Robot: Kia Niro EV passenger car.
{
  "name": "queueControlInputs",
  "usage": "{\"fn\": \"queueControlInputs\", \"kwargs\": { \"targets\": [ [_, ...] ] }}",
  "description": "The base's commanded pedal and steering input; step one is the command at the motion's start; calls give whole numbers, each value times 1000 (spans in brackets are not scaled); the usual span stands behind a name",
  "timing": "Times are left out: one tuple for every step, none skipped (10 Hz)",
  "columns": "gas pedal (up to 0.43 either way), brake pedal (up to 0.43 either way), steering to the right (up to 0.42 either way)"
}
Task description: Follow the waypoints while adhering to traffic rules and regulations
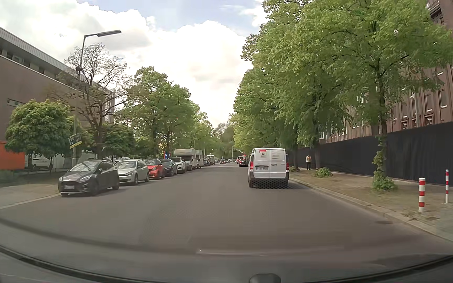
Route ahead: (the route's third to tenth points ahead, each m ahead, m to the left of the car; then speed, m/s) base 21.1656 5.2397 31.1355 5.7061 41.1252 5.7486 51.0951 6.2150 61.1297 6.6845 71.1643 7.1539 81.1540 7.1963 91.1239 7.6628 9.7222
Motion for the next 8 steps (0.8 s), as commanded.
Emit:
{"fn": "queueControlInputs", "kwargs": {
  "targets": [
    [0, 79, 4],
    [0, 79, 3],
    [0, 85, 4],
    [0, 73, 4],
    [0, 43, 4],
    [0, 24, 5],
    [0, 18, 7],
    [0, 18, 9]
  ]
}}
